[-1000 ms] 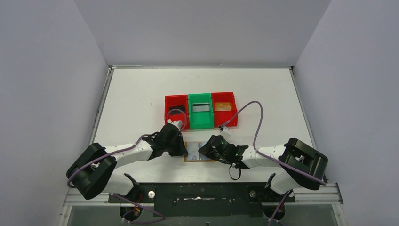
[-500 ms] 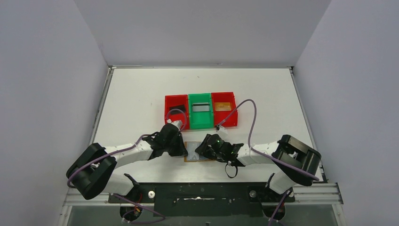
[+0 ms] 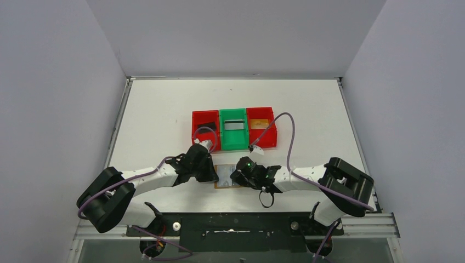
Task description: Take the credit cards out of the card holder
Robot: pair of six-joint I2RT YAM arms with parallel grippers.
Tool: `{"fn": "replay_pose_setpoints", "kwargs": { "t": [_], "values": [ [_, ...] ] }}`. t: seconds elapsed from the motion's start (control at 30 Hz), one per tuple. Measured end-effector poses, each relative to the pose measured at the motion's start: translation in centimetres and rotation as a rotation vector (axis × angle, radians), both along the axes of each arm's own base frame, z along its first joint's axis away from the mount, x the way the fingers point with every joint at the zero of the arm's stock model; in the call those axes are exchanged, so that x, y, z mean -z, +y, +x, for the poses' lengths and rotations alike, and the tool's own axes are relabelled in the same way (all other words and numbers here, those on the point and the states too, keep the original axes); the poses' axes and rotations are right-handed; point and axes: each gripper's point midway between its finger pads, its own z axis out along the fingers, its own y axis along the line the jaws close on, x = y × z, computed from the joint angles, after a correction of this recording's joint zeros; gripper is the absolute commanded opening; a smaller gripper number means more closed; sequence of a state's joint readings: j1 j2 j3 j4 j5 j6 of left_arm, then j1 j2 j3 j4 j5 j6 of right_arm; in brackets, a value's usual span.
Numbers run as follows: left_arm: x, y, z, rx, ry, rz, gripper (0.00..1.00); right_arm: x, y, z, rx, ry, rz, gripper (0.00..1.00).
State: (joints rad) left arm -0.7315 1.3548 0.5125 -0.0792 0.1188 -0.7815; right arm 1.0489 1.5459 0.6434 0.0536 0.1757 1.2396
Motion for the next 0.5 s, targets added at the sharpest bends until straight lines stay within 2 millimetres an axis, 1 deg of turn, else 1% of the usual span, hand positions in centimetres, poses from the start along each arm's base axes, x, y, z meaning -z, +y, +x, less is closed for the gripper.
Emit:
{"fn": "replay_pose_setpoints", "kwargs": {
  "t": [0.17,0.47,0.5],
  "values": [
    [0.0,0.0,0.0,0.0,-0.001,0.0,0.0,-0.5,-0.7,-0.4,-0.005,-0.006,0.049,0.0],
    [0.0,0.0,0.0,0.0,0.0,0.0,0.0,-0.2,-1.3,-0.6,0.004,0.001,0.077,0.0],
    [0.0,0.0,0.0,0.0,-0.001,0.0,0.03,-0.2,-1.4,-0.6,0.009,0.005,0.079,0.0]
  ]
}}
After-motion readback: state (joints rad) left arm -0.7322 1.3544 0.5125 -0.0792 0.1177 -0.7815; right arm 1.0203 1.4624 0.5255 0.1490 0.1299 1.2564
